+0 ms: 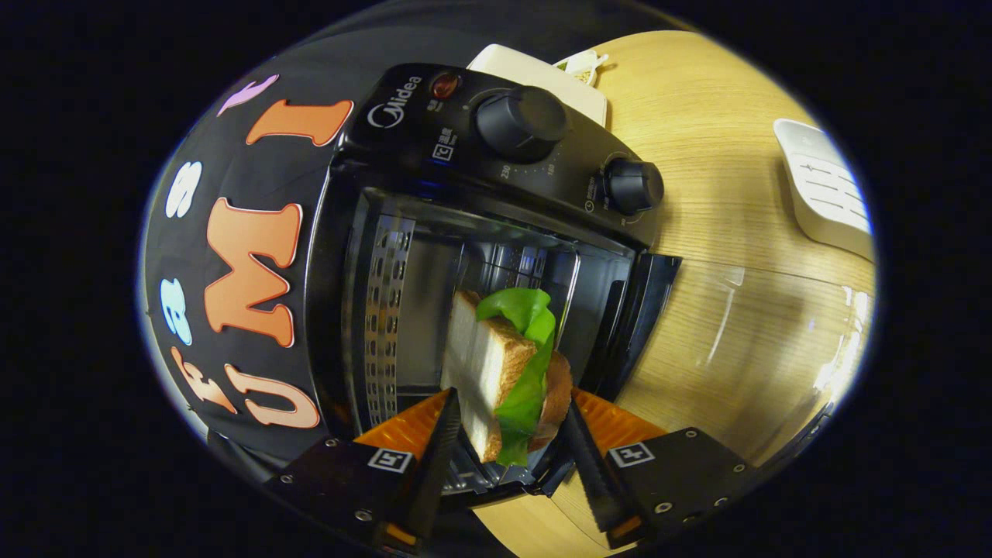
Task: Open the toaster oven, put the food inside, and close the toaster oven door.
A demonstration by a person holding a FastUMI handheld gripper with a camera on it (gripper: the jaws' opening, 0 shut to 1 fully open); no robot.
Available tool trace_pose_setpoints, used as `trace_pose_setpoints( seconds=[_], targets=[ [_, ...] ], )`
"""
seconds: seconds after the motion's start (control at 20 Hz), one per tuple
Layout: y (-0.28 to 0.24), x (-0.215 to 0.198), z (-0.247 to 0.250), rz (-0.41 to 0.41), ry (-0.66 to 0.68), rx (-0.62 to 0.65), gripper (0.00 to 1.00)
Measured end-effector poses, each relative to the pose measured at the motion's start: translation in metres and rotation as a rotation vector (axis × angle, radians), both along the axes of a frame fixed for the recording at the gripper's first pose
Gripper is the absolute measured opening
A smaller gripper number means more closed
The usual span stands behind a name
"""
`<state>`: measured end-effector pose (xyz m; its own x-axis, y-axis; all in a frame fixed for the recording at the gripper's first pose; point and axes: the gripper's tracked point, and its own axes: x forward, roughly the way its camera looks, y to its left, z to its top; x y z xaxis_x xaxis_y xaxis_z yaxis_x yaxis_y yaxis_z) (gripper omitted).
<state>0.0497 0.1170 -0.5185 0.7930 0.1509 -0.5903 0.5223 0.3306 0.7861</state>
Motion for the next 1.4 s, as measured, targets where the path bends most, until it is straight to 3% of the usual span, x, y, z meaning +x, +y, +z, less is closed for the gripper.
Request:
trace_pose_setpoints(
  seconds=[0.2, 0.6, 0.7, 0.95, 1.25, 1.4],
  targets=[
    [0.0, -0.019, 0.011, 0.037, 0.001, -0.041, 0.98],
    [-0.012, -0.1, 0.069, 0.23, -0.056, -0.268, 0.98],
    [-0.021, -0.122, 0.075, 0.296, -0.048, -0.378, 0.98],
    [-0.048, -0.172, 0.063, 0.5, 0.048, -0.778, 0.98],
    [-0.055, -0.213, 0.014, 0.697, 0.183, -1.007, 0.99],
    [-0.042, -0.225, -0.017, 0.812, 0.232, -1.034, 0.99]
  ],
)
